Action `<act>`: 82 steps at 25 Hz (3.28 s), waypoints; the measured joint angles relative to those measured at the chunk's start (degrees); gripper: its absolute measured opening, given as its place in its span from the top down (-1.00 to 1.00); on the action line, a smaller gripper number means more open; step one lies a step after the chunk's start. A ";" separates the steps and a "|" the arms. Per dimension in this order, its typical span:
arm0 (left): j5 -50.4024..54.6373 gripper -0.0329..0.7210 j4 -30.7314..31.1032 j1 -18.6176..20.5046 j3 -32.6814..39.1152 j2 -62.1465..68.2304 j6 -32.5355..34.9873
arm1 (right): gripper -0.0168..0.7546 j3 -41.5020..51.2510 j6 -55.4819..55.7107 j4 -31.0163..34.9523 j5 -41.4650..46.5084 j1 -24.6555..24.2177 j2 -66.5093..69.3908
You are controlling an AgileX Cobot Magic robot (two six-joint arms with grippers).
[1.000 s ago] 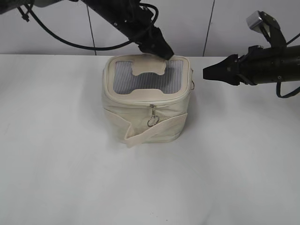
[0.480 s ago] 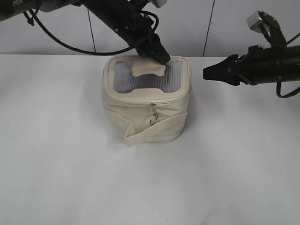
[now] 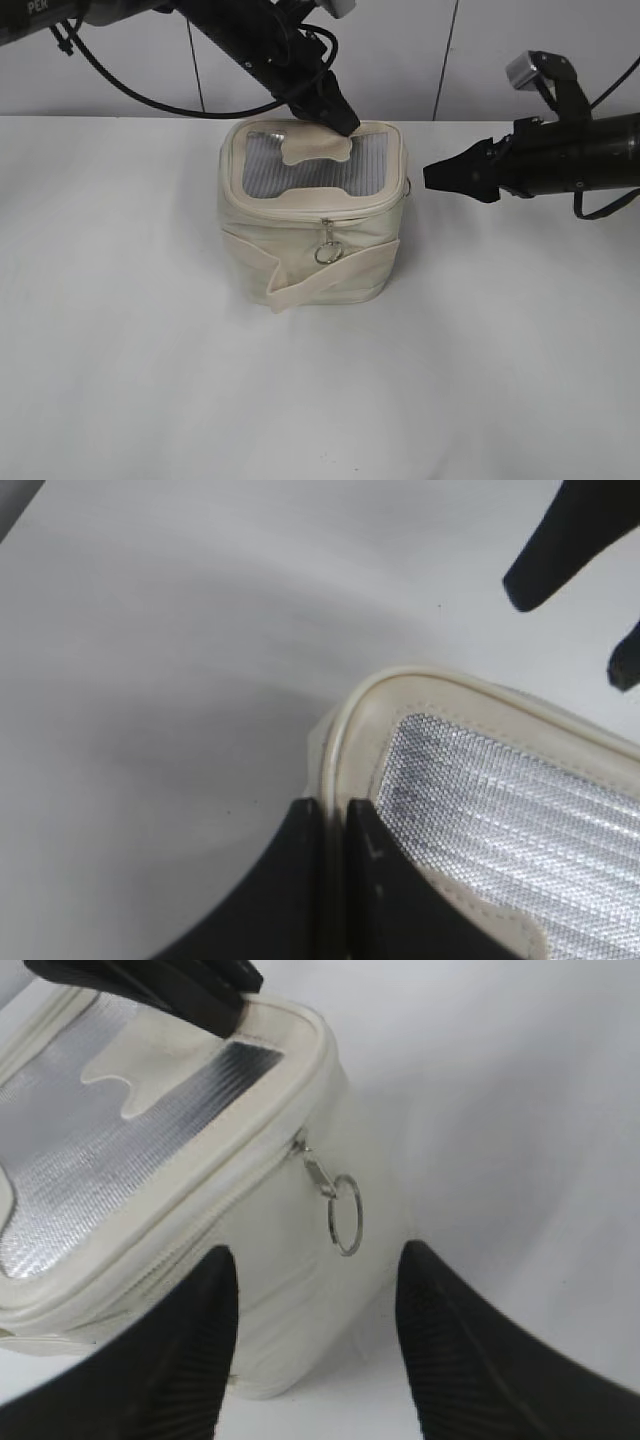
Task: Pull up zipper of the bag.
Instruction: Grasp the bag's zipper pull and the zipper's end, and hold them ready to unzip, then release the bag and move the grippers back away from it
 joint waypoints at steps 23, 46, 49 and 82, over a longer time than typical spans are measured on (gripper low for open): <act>-0.11 0.83 -0.12 0.00 -0.11 0.00 -0.46 | -0.04 -4.65 -10.10 5.02 -15.89 9.60 6.88; -0.48 0.83 0.86 -0.30 -0.11 0.00 -3.40 | 0.93 3.80 17.78 -18.15 -13.78 9.64 -5.25; -0.69 0.83 1.00 -0.30 -0.11 0.00 -4.67 | 0.93 6.30 18.18 -18.31 -10.41 9.64 -8.07; 2.88 0.68 4.27 0.83 13.31 -17.22 -25.22 | -0.07 14.79 92.40 -70.44 -3.18 27.71 -34.28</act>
